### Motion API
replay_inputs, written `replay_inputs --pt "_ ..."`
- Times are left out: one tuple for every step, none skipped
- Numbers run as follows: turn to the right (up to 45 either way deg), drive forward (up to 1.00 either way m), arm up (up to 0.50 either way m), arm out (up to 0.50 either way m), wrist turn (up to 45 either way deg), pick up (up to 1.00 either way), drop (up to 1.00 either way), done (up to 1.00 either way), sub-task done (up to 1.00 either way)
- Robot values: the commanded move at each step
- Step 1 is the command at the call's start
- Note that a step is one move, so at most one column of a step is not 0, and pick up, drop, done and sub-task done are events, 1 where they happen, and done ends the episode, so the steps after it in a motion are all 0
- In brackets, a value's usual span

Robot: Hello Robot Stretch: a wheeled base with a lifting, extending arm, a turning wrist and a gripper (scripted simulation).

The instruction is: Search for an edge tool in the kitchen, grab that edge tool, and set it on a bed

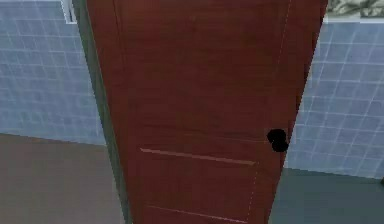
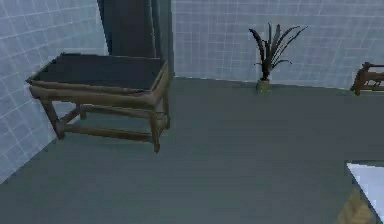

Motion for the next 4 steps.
replay_inputs --pt "45.0 0.00 0.00 0.00 0.0 0.00 0.00 0.00 0.00" --pt "21.0 0.00 0.00 0.00 0.0 0.00 0.00 0.00 0.00" --pt "3.0 0.00 0.00 0.00 0.0 0.00 0.00 0.00 0.00" --pt "45.0 0.00 0.00 0.00 0.0 0.00 0.00 0.00 0.00"
